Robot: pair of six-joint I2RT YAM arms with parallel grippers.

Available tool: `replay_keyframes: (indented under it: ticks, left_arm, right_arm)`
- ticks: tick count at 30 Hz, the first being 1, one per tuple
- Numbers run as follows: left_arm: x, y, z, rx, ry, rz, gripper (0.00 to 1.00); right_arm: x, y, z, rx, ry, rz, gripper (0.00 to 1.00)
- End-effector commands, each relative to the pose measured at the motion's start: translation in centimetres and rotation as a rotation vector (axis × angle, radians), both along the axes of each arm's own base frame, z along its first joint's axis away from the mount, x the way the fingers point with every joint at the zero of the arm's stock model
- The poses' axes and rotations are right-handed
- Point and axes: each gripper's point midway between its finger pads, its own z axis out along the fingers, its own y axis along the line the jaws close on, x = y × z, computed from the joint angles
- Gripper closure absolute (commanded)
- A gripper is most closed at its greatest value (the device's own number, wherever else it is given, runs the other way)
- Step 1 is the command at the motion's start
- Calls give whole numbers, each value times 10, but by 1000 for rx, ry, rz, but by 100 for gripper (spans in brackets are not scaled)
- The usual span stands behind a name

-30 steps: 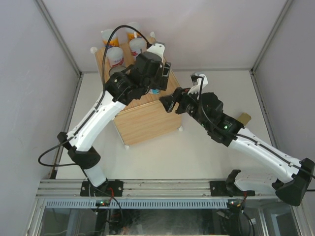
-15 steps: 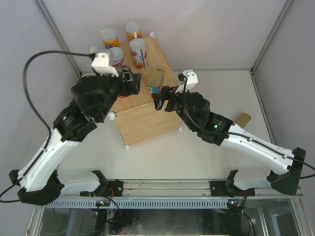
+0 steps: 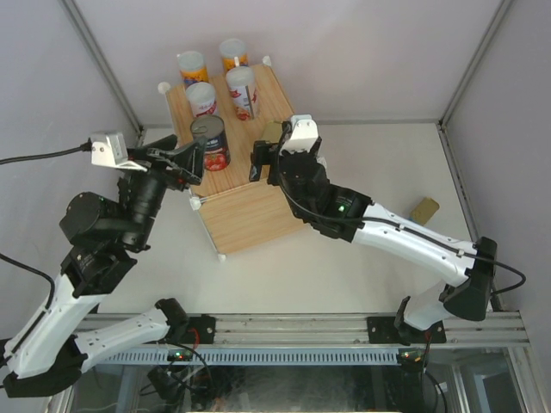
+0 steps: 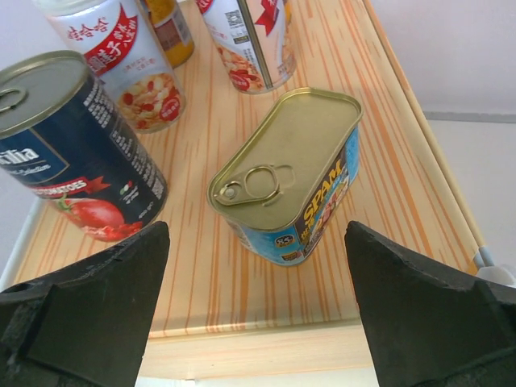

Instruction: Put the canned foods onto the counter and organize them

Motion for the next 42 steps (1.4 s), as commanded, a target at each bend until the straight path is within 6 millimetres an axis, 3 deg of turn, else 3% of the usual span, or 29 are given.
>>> replay_keyframes:
  ticks: [1, 19, 22, 25, 27, 31, 42]
  left_arm:
    - [0, 6, 2, -13, -50, 30, 24]
    - [-6, 9, -9, -21, -69, 14, 24]
    - [-5, 7, -11, -17, -68, 10, 24]
    - [-5, 6, -11, -17, -67, 9, 24]
    - [-5, 7, -12, -15, -67, 11, 23]
    - [-4, 6, -13, -13, -66, 14, 23]
    - [0, 5, -16, -3, -59, 30, 23]
  right_arm:
    - [6, -8, 23, 10, -38, -68, 11]
    - [48, 8, -8, -93, 9, -139, 12]
    - [51, 6, -13, -123, 2, -155, 22]
    - [52, 3, -13, -146, -22, -157, 46]
    - [51, 3, -13, -152, -44, -141, 54]
    - [48, 3, -10, -174, -81, -91, 58]
    - [41, 22, -9, -183, -114, 116, 55]
